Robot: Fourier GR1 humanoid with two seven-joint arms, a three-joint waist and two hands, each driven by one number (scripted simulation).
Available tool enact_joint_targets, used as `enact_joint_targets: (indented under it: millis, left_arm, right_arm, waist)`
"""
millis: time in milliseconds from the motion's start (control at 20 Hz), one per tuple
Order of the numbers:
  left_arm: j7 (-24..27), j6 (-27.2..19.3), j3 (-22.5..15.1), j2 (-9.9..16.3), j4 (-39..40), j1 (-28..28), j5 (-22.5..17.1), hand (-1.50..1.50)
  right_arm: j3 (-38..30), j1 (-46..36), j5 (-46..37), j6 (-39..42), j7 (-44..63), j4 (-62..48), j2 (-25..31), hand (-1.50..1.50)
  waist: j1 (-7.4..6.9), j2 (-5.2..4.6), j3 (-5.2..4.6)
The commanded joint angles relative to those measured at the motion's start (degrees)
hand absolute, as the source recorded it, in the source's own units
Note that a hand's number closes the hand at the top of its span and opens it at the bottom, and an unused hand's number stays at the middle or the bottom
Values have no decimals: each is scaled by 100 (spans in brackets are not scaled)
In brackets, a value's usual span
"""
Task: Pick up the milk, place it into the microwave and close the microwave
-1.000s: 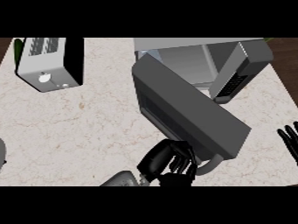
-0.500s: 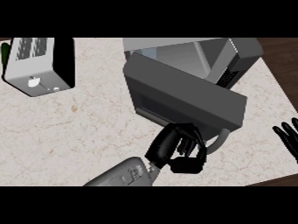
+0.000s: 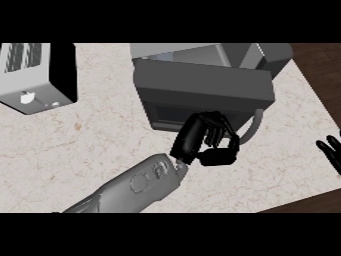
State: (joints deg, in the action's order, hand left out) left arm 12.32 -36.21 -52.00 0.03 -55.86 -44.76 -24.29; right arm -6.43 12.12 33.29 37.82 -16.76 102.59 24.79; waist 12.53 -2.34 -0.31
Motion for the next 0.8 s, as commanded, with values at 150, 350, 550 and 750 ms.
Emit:
enact_joint_targets:
  millis: [150,350,550,750]
  left_arm:
    - [281,-177,256,-3,577,-573,-613,150]
    - [360,-96,541,-3,852,-920,-992,150]
    - [563,-15,708,-3,1190,-1094,-1258,150]
    - [749,55,728,-3,1248,-1109,-1534,150]
  right_arm:
    - [-4,-54,262,-23,276,185,172,-150]
    - [-46,-11,419,-136,396,314,196,-150]
    - [-86,-88,513,-261,510,413,239,-150]
    - [-162,-242,621,-253,524,277,297,-150]
  waist:
    - [151,-87,7]
    - [203,-88,5]
    - [207,-125,3]
    - [194,-194,16]
